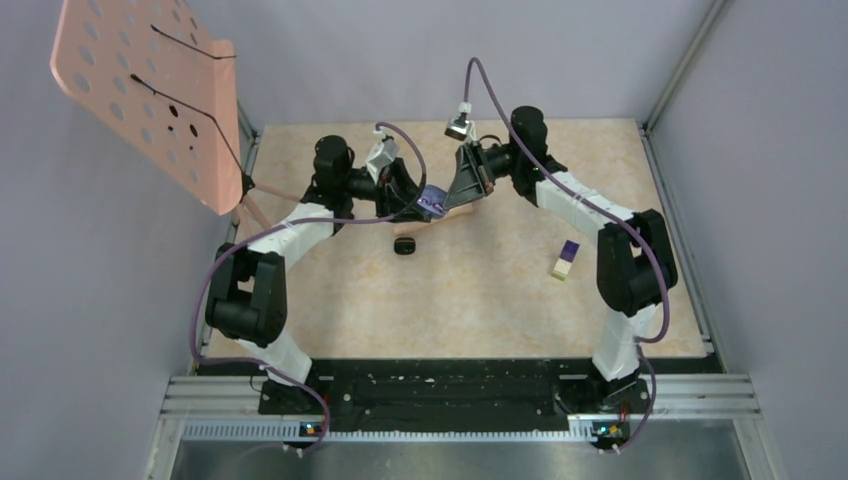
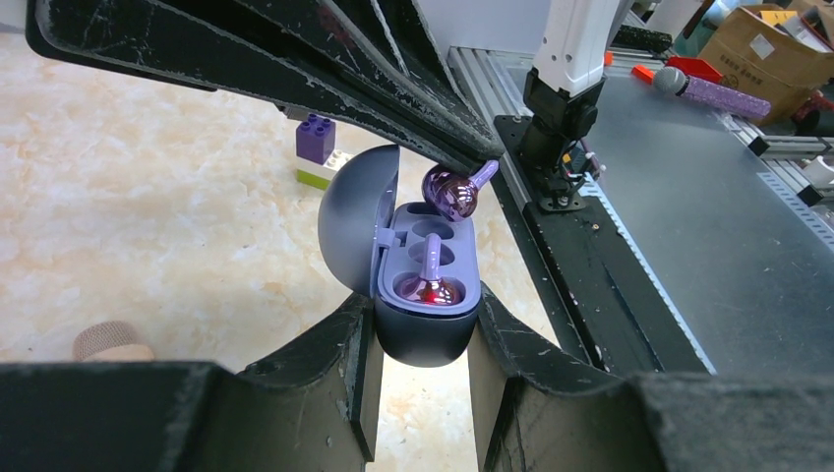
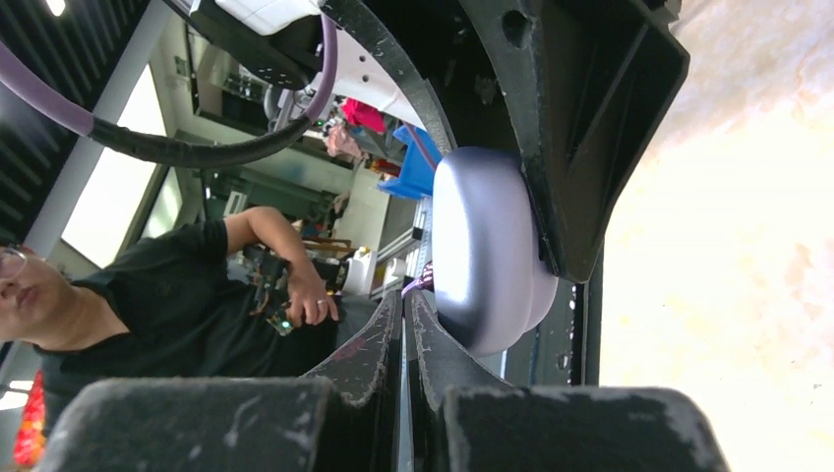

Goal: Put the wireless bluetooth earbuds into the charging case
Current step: Place the earbud in the charging case.

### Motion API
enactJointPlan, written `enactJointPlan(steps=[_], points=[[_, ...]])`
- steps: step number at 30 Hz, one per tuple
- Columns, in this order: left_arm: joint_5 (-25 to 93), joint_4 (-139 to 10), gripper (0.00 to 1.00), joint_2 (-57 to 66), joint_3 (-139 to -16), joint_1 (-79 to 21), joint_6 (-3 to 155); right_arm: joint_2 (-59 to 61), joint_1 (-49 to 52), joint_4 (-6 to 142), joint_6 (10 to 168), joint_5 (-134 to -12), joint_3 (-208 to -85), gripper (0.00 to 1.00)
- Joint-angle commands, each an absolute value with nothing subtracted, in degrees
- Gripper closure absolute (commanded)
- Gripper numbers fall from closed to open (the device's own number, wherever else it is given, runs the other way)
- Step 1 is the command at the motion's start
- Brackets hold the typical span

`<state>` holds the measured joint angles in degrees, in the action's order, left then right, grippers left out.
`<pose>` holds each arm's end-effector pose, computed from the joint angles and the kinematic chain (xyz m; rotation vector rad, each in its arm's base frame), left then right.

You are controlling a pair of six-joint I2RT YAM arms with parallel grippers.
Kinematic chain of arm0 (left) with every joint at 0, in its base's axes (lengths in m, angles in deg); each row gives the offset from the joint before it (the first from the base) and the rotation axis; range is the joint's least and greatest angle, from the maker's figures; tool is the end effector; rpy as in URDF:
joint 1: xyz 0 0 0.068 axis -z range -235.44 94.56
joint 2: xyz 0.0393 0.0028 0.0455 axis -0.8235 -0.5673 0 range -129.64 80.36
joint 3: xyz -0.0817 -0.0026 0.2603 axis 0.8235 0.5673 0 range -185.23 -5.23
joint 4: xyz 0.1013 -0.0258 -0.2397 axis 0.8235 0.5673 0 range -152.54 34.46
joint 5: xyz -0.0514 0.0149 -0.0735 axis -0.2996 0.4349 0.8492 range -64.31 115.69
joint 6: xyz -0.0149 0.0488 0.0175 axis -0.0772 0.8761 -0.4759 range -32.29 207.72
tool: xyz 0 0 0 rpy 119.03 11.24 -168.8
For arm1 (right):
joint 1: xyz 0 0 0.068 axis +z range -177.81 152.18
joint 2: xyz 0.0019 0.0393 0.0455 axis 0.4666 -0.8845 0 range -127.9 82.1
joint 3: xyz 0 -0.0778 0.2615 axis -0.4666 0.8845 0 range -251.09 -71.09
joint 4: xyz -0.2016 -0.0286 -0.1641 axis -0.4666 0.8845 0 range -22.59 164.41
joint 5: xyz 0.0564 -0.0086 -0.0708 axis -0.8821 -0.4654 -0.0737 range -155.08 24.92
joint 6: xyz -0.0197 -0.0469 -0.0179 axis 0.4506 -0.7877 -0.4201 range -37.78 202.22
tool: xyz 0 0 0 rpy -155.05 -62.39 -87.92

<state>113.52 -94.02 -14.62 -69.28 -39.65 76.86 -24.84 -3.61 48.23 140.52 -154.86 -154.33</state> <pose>0.3361 -0.1319 0.3028 1.3095 1.2356 -1.5101 0.3680 0.2043 0.3167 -0.9473 1.9793 2.1924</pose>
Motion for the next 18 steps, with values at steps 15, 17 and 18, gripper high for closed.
enactJointPlan(steps=[15,17,18], points=[[113.96,-96.46,1.00,-10.70,-70.58,-39.09,75.46,-23.74,-3.10,51.64,136.74,-153.36,-158.01,1.00],[113.85,-96.46,1.00,-10.61,-70.47,-39.10,74.95,-23.80,-3.08,53.49,135.13,-152.59,-158.72,0.95],[113.80,-96.46,1.00,-10.57,-70.53,-39.09,74.85,-23.79,-3.09,54.42,134.45,-152.32,-158.97,0.93]])
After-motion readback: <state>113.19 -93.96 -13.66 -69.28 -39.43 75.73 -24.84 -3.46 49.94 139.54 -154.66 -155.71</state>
